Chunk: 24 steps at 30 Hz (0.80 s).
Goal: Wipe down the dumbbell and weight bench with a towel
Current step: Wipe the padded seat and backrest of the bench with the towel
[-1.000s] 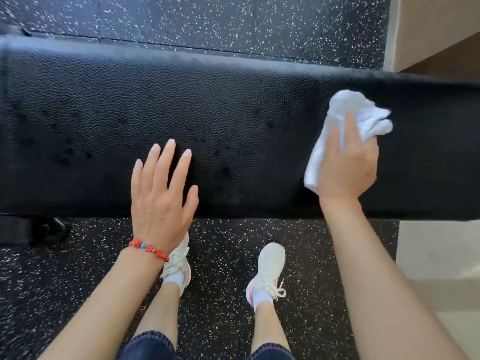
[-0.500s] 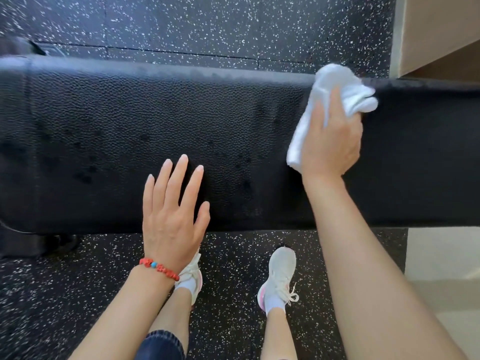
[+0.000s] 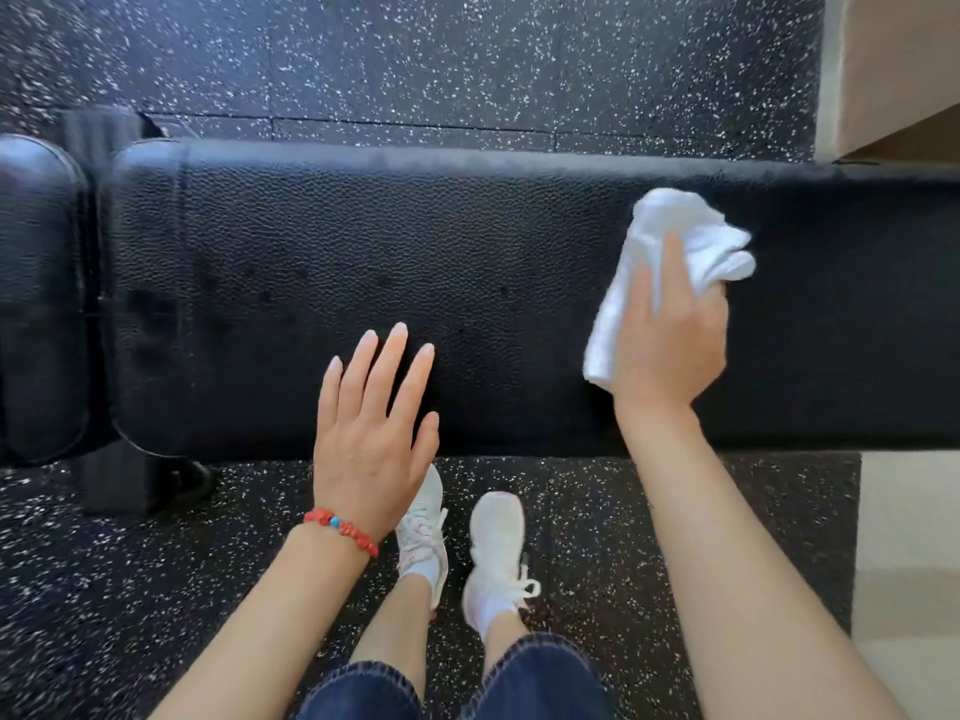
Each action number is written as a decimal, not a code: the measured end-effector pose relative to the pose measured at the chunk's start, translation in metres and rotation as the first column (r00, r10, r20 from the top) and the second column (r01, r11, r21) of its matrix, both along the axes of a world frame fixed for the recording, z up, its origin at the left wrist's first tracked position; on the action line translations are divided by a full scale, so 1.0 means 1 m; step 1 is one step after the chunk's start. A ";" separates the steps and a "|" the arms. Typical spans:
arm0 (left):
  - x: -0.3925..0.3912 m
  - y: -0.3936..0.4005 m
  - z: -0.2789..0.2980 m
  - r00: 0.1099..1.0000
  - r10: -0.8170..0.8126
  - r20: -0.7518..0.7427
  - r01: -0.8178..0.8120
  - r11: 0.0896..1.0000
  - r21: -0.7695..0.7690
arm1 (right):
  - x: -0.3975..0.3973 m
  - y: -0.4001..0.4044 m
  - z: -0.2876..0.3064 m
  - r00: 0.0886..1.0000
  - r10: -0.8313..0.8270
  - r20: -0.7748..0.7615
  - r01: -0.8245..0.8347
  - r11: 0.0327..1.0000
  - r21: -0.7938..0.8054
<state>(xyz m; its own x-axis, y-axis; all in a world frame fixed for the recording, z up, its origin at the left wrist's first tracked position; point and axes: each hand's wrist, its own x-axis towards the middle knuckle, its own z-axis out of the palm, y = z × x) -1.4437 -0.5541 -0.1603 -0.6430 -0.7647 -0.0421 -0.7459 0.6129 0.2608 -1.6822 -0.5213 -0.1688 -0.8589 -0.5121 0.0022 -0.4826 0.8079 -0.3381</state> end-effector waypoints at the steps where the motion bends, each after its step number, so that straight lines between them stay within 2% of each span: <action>1: -0.001 0.001 0.000 1.000 0.005 0.003 -0.005 1.000 0.006 | 0.020 -0.006 0.000 0.994 0.058 -0.094 -0.059 0.998 -0.010; 3: -0.002 0.004 0.001 1.000 0.027 0.004 -0.027 1.000 0.008 | 0.065 -0.014 0.006 0.928 0.291 -0.233 -0.289 0.956 0.042; 5: 0.000 0.007 0.003 0.998 0.056 -0.003 -0.056 0.998 0.000 | 0.088 -0.011 0.005 0.851 0.470 -0.235 -0.471 0.880 0.054; 6: 0.001 0.008 0.004 0.997 0.075 -0.007 -0.075 0.997 -0.011 | 0.084 -0.007 0.004 0.822 0.502 -0.269 -0.513 0.858 0.033; 8: 0.008 0.011 0.006 0.994 0.106 -0.005 -0.106 0.993 -0.046 | 0.065 0.006 0.003 0.777 0.524 -0.350 -0.533 0.842 0.076; 9: 0.013 0.013 0.007 0.994 0.112 -0.001 -0.111 0.992 -0.056 | 0.053 0.017 0.002 0.782 0.497 -0.375 -0.502 0.860 0.092; 11: 0.020 0.012 0.007 0.992 0.126 0.008 -0.126 0.990 -0.063 | 0.039 0.033 0.001 0.854 0.351 -0.384 -0.356 0.932 0.060; 13: 0.024 0.011 0.004 0.991 0.132 0.029 -0.130 0.990 -0.059 | 0.043 0.037 0.001 0.937 0.225 -0.268 -0.234 0.972 -0.003; 15: 0.026 0.011 0.000 0.991 0.130 0.029 -0.128 0.991 -0.045 | 0.059 0.032 0.005 0.971 0.151 -0.184 -0.159 0.987 -0.029; 17: 0.025 0.011 -0.002 0.991 0.135 0.024 -0.134 0.990 -0.048 | 0.085 0.020 0.002 0.944 0.251 -0.215 -0.256 0.967 0.002; 20: 0.026 0.012 -0.005 0.990 0.143 0.005 -0.143 0.989 -0.050 | 0.126 0.008 0.002 0.849 0.452 -0.273 -0.464 0.886 0.022; 22: 0.026 0.010 -0.004 0.990 0.138 -0.015 -0.139 0.989 -0.048 | 0.130 0.005 0.004 0.798 0.521 -0.302 -0.547 0.837 -0.001; 24: 0.030 0.009 -0.002 0.990 0.138 -0.025 -0.139 0.989 -0.045 | 0.116 0.004 0.004 0.726 0.576 -0.375 -0.604 0.795 0.050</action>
<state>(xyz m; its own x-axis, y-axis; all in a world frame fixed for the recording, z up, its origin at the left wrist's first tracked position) -1.4139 -0.5453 -0.1620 -0.5314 -0.8471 0.0082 -0.8187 0.5161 0.2519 -1.5666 -0.5174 -0.1653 -0.3136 -0.9014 0.2987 -0.9495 0.3001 -0.0913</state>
